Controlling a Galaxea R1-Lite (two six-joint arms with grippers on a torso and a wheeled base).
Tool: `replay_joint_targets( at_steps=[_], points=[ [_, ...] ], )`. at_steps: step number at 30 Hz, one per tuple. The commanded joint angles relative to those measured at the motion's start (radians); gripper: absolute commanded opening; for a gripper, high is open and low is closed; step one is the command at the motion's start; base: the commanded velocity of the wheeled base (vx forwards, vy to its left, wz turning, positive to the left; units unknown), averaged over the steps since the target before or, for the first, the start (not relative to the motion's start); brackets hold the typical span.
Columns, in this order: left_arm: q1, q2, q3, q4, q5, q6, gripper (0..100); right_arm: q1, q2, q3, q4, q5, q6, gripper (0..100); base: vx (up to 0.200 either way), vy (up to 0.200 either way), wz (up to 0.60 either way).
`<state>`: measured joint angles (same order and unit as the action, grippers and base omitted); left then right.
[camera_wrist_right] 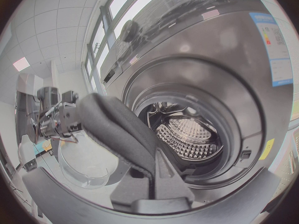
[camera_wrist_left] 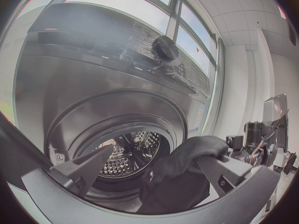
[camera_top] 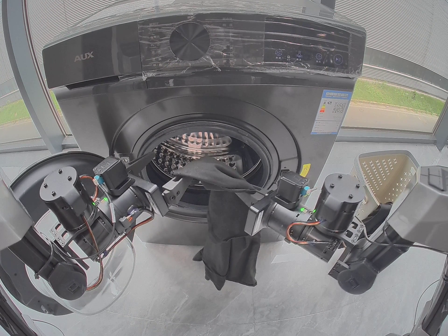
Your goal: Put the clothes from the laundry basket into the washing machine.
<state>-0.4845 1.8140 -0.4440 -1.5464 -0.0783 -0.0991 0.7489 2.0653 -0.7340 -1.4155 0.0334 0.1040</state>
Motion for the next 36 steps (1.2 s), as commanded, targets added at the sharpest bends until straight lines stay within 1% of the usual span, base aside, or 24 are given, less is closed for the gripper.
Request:
replay_joint_targets(
  at_steps=[1, 3, 4, 6, 7, 10, 13, 16, 19, 22, 26, 27, 29, 33, 36],
  points=[
    [0.015, -0.004, 0.073, 0.002, -0.006, -0.002, 100, -0.014, -0.083, 0.019, 0.0, 0.01, 0.002, 0, 0.0, 0.0, 0.0],
    [0.015, -0.004, 0.073, 0.002, -0.006, -0.002, 100, -0.014, -0.083, 0.019, 0.0, 0.01, 0.002, 0, 0.0, 0.0, 0.0],
    [0.015, 0.008, 0.136, 0.002, -0.028, -0.001, 100, -0.002, -0.09, 0.012, -0.002, 0.01, 0.019, 0, 0.0, 0.0, 0.0],
    [0.017, 0.019, 0.162, 0.002, -0.041, -0.001, 100, 0.0, -0.091, 0.007, -0.003, 0.006, 0.031, 0, 0.0, 0.0, 0.0],
    [0.017, 0.034, 0.183, 0.002, -0.054, 0.004, 100, 0.0, -0.091, 0.004, -0.005, 0.003, 0.036, 0, 0.0, 0.0, 0.0],
    [0.017, 0.073, 0.208, 0.0, -0.06, 0.01, 100, 0.0, -0.099, -0.002, -0.005, 0.0, 0.037, 0, 0.0, 0.0, 0.0],
    [0.015, 0.11, 0.209, 0.0, -0.06, 0.013, 100, 0.0, -0.103, -0.008, -0.005, -0.001, 0.04, 0, 0.0, 0.0, 0.0],
    [0.018, 0.156, 0.211, 0.0, -0.06, 0.015, 100, 0.0, -0.111, -0.028, -0.005, -0.009, 0.055, 0, 0.0, 0.0, 0.0],
    [0.021, 0.176, 0.208, 0.0, -0.06, 0.015, 100, 0.0, -0.113, -0.036, -0.005, -0.02, 0.059, 0, 0.0, 0.0, 0.0],
    [0.024, 0.22, 0.199, 0.0, -0.06, 0.029, 100, 0.001, -0.113, -0.041, -0.005, -0.024, 0.072, 0, 0.0, 0.0, 0.0],
    [0.032, 0.261, 0.196, -0.001, -0.06, 0.032, 100, 0.017, -0.113, -0.042, -0.005, -0.023, 0.072, 0, 0.0, 0.0, 0.0],
    [0.035, 0.28, 0.196, -0.001, -0.063, 0.036, 100, 0.029, -0.114, -0.045, -0.005, -0.023, 0.074, 0, 0.0, 0.0, 0.0],
    [0.035, 0.307, 0.192, -0.001, -0.078, 0.036, 100, 0.035, -0.117, -0.044, -0.005, -0.023, 0.074, 0, 0.0, 0.0, 0.0],
    [0.035, 0.346, 0.177, -0.001, -0.092, 0.041, 100, 0.05, -0.12, -0.044, -0.005, -0.024, 0.074, 0, 0.0, 0.0, 0.0],
    [0.027, 0.39, 0.162, -0.001, -0.121, 0.045, 100, 0.055, -0.12, -0.044, -0.005, -0.024, 0.074, 0, 0.0, 0.0, 0.0]
  ],
)
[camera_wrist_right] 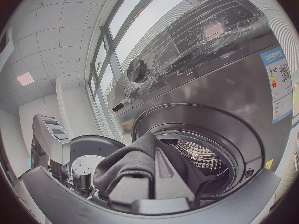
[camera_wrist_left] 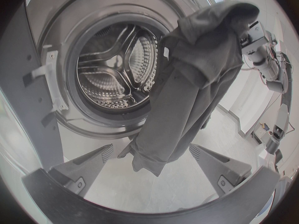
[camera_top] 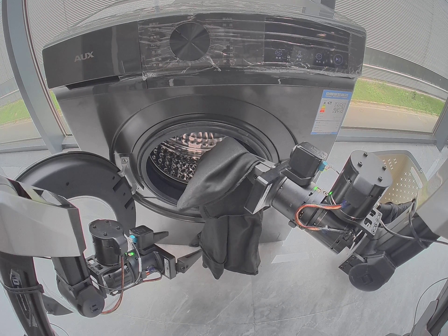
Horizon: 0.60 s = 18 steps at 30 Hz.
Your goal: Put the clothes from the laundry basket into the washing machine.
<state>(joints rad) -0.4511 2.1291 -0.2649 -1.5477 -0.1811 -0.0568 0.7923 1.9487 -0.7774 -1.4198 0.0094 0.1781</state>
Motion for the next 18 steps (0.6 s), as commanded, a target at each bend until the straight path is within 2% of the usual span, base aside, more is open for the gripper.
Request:
replay_joint_targets(
  at_steps=[1, 8, 18],
  points=[
    [-0.006, 0.078, -0.019, 0.0, -0.021, 0.003, 100, 0.011, -0.004, 0.001, -0.001, 0.0, 0.0, 0, 0.0, 0.0, 0.0],
    [-0.02, 0.17, -0.054, 0.0, -0.035, 0.014, 100, 0.018, -0.007, 0.001, -0.001, -0.002, 0.0, 0, 0.0, 0.0, 0.0],
    [-0.026, 0.265, -0.185, -0.002, -0.041, 0.014, 100, 0.024, -0.007, 0.003, -0.001, -0.002, 0.0, 0, 0.0, 0.0, 0.0]
  ],
)
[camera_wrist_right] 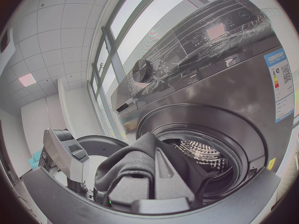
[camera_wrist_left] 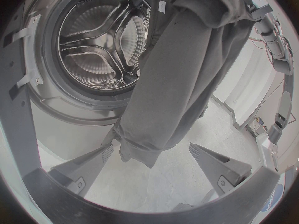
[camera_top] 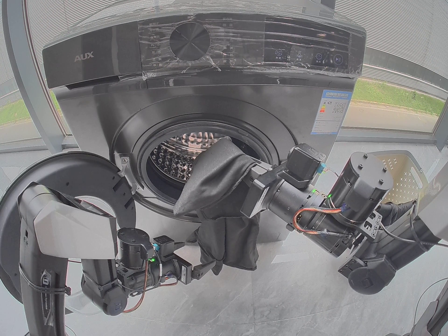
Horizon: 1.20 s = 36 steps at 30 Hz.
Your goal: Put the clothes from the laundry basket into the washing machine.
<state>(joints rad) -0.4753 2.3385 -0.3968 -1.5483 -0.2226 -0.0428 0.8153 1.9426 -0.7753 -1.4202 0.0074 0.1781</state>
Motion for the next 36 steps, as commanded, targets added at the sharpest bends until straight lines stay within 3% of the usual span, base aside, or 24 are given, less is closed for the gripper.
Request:
replay_joint_targets(
  at_steps=[1, 13, 14, 22, 30, 34, 36],
  points=[
    [0.0, 0.062, -0.068, -0.001, -0.001, 0.0, 100, 0.002, -0.001, 0.001, 0.0, 0.0, 0.0, 0, 0.0, 0.0, 0.0],
    [0.011, 0.156, -0.243, 0.001, -0.027, -0.002, 100, 0.007, -0.004, 0.008, 0.0, -0.006, 0.001, 0, 0.0, 0.0, 0.0],
    [0.011, 0.156, -0.247, -0.001, -0.027, -0.003, 0, 0.007, -0.004, 0.01, 0.0, -0.009, 0.001, 0, 0.0, 0.0, 0.0],
    [0.02, 0.127, -0.235, -0.006, -0.024, 0.0, 0, -0.002, -0.011, 0.03, 0.0, -0.011, 0.001, 0, 0.0, 0.0, 0.0],
    [0.047, -0.197, -0.036, -0.006, -0.026, 0.0, 0, -0.093, -0.013, 0.105, 0.0, -0.011, -0.002, 0, 0.0, 0.0, 0.0],
    [0.07, -0.346, 0.049, -0.006, -0.031, -0.008, 0, -0.1, -0.014, 0.16, -0.023, -0.009, 0.003, 0, 0.0, 0.0, 0.0],
    [0.08, -0.398, 0.073, -0.004, -0.055, -0.012, 0, -0.102, -0.01, 0.191, -0.071, -0.007, 0.004, 0, 0.0, 0.0, 0.0]
  ],
)
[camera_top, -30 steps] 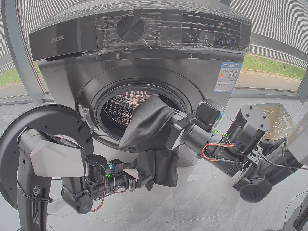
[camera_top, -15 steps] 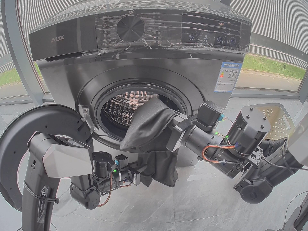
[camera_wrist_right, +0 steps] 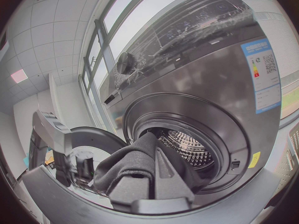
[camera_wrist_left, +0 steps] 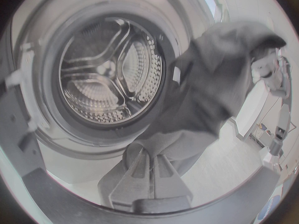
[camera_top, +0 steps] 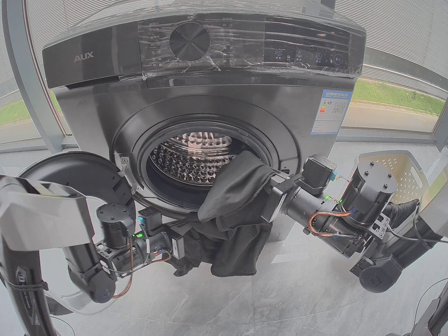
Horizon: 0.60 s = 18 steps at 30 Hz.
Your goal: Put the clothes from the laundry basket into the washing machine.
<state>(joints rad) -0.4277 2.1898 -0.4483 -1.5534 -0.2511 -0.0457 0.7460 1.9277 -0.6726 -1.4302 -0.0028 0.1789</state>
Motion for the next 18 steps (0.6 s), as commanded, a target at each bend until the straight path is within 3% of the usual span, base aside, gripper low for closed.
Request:
replay_joint_targets(
  at_steps=[1, 6, 12, 13, 15, 18],
  points=[
    [0.04, -0.268, 0.131, 0.001, -0.042, -0.011, 0, -0.037, 0.008, 0.103, -0.084, 0.003, 0.011, 0, 0.0, 0.0, 0.0],
    [0.058, -0.297, 0.126, -0.001, -0.053, -0.011, 0, -0.077, 0.008, 0.223, -0.118, 0.014, 0.059, 0, 0.0, 0.0, 0.0],
    [0.066, -0.324, 0.122, 0.001, -0.056, -0.016, 0, -0.122, 0.001, 0.252, -0.118, 0.017, 0.159, 0, 0.0, 0.0, 0.0],
    [0.076, -0.337, 0.12, 0.001, -0.057, -0.022, 0, -0.126, -0.004, 0.257, -0.119, 0.018, 0.194, 0, 0.0, 0.0, 0.0],
    [0.081, -0.355, 0.12, 0.001, -0.057, -0.036, 0, -0.142, -0.004, 0.26, -0.119, 0.018, 0.217, 0, 0.0, 0.0, 0.0],
    [0.081, -0.374, 0.114, 0.001, -0.059, -0.062, 0, -0.148, 0.002, 0.278, -0.121, 0.017, 0.223, 0, 0.0, 0.0, 0.0]
  ],
)
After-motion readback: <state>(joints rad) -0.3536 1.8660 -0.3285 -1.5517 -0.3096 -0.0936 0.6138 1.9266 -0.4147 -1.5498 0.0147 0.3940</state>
